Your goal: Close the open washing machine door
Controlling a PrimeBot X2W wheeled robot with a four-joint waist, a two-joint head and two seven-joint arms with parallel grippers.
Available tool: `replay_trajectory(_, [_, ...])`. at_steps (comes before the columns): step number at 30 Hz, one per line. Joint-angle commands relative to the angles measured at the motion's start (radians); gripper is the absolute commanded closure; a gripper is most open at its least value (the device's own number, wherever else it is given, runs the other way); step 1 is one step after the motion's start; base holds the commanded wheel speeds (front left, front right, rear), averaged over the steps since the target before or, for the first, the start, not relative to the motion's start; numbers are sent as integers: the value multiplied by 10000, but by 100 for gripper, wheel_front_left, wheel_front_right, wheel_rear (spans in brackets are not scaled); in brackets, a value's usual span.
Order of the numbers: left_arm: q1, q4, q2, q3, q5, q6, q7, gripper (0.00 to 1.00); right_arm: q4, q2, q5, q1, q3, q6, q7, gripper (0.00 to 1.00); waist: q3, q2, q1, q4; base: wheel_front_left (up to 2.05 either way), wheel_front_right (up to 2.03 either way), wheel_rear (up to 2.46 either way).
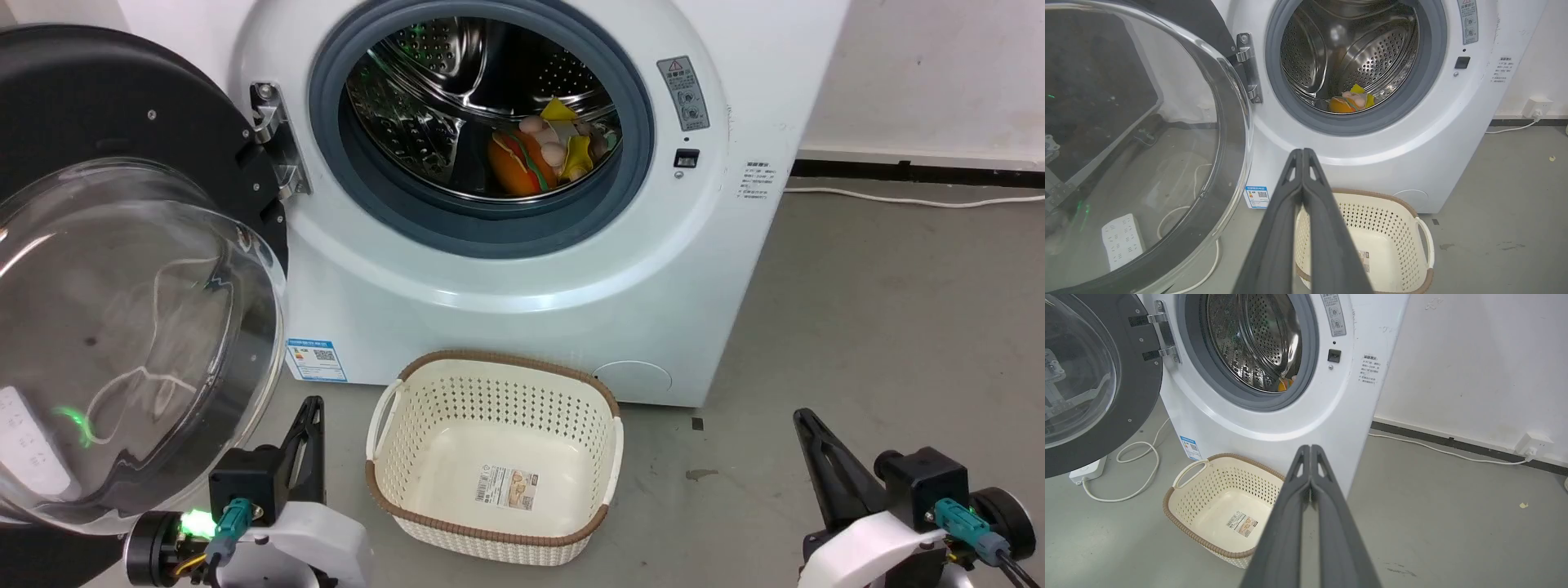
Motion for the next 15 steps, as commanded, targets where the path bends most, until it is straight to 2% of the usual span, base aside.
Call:
replay_trajectory(1, [139, -41, 1, 1, 28, 26, 3, 100, -47, 45, -49, -116, -3, 8, 12, 100, 0, 0, 0, 0, 0, 0, 0])
replay_trajectory(3, [139, -41, 1, 1, 28, 26, 3, 100, -47, 45, -49, -116, -3, 8, 12, 100, 0, 0, 0, 0, 0, 0, 0])
replay_trajectory(4, [0, 0, 0, -6, 0, 0, -1, 0, 0, 0, 1, 0, -4, 0, -1, 0, 0, 0, 0, 0, 0, 0, 0])
replay_trajectory(15, [-3, 55, 0, -56, -44, 24, -149, 0, 74, 3, 111, 0, -80, 0, -148, 0, -38, 0, 0, -2, 0, 0, 0])
